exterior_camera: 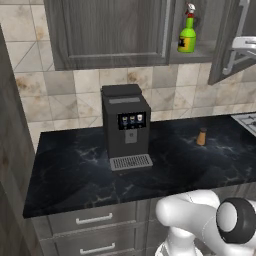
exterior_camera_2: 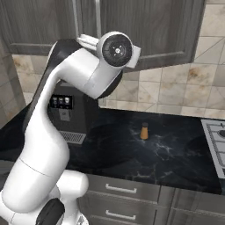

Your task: Pick the sponge and spray from the cabinet and place them on the counter.

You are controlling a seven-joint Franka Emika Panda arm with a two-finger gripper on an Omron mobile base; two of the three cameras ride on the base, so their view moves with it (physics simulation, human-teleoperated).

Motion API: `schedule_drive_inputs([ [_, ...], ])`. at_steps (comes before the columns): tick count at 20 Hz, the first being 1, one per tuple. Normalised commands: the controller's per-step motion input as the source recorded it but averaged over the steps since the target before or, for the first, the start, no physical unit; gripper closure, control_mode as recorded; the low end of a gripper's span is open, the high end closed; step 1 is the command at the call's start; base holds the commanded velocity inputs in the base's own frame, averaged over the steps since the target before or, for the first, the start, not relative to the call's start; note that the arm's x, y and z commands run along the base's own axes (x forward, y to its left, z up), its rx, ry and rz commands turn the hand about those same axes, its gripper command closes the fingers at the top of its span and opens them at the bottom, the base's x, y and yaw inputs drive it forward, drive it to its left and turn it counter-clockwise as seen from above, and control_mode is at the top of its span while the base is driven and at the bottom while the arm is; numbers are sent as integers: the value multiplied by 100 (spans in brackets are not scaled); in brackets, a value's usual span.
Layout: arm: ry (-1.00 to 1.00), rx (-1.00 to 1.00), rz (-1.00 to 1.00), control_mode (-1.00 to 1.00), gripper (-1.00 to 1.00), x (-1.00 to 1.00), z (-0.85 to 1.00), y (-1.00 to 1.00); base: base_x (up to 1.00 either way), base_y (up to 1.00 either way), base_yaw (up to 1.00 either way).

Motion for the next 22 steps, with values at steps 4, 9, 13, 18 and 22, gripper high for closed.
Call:
schedule_drive_inputs([
  [4,8,13,10,-100,100,-4,-8,-77,0,0,0],
  [9,5,8,9,-100,-100,-6,-6,-53,0,0,0],
  [13,0,4,12,-100,-100,-17,0,-40,0,0,0],
  [18,-2,10,19,-100,-100,-4,9,-2,0,0,0],
  [22,-15,4,26,-100,-100,-10,16,2,0,0,0],
])
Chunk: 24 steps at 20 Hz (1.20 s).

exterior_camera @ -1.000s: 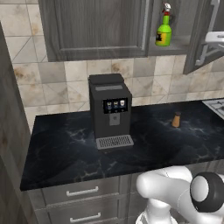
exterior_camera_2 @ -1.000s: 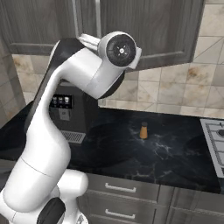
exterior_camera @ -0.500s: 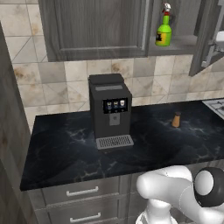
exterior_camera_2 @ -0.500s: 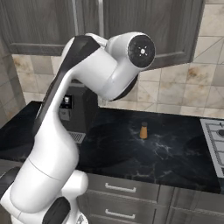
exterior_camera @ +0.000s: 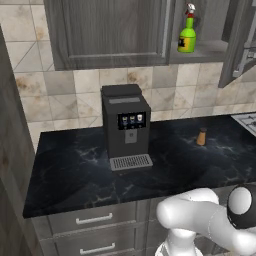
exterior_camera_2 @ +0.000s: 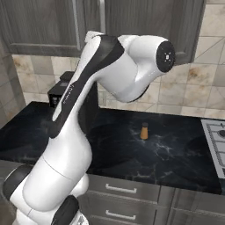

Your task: Pick the sponge and spray from the cabinet and place them on the counter.

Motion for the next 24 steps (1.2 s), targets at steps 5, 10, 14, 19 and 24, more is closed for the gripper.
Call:
schedule_drive_inputs([
  [5,-26,0,17,-100,-100,-73,10,0,0,0,0],
  [10,-24,-6,5,-100,-100,-98,0,15,0,0,0],
  [14,-14,-11,0,-100,-100,-73,0,57,0,0,0],
  [19,-2,-13,0,-100,-100,-58,0,74,0,0,0],
  [24,-13,-19,-4,-100,-100,-60,7,43,0,0,0],
])
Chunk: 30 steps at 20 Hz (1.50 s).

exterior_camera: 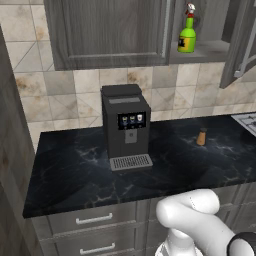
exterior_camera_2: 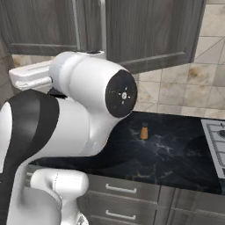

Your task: Pick the sponge and spray from the cabinet and place them on the counter.

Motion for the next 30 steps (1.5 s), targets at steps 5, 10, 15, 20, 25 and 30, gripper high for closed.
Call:
schedule_drive_inputs([
  [5,1,-14,-9,-100,-100,-12,7,15,0,0,0],
  [10,0,-8,-19,-100,-100,0,0,17,0,0,0],
  [15,0,-22,-25,-100,-100,0,0,27,0,0,0],
  [20,1,-24,-30,-100,-100,10,0,35,0,0,0],
  [25,9,-14,-32,-100,-100,25,0,14,0,0,0],
  [30,7,-13,-28,-100,-100,29,0,8,0,0,0],
])
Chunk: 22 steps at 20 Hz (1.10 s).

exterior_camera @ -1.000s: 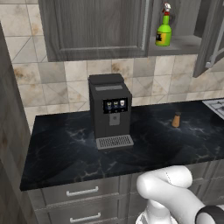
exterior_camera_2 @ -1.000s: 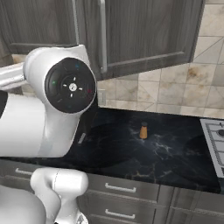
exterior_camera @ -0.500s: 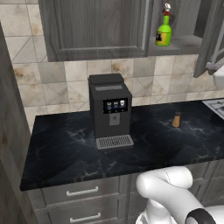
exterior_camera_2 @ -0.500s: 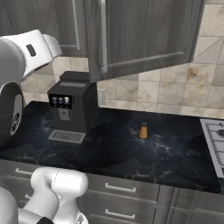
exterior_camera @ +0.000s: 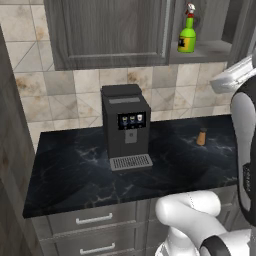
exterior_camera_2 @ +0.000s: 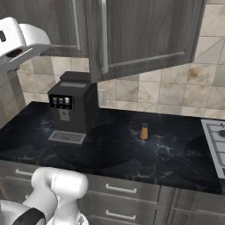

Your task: Pick the sponge and spray from the cabinet and place them on the counter.

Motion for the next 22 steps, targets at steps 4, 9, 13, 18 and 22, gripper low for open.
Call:
schedule_drive_inputs([
  [4,4,-16,-29,-100,-100,30,0,12,0,0,0],
  [9,5,-18,-27,-100,-100,34,-1,5,0,0,0],
  [13,5,-17,-22,-100,-100,57,-5,6,0,0,0],
  [18,4,-12,-13,-100,-100,60,0,15,0,0,0],
  [22,3,-11,-15,-100,-100,52,0,6,0,0,0],
])
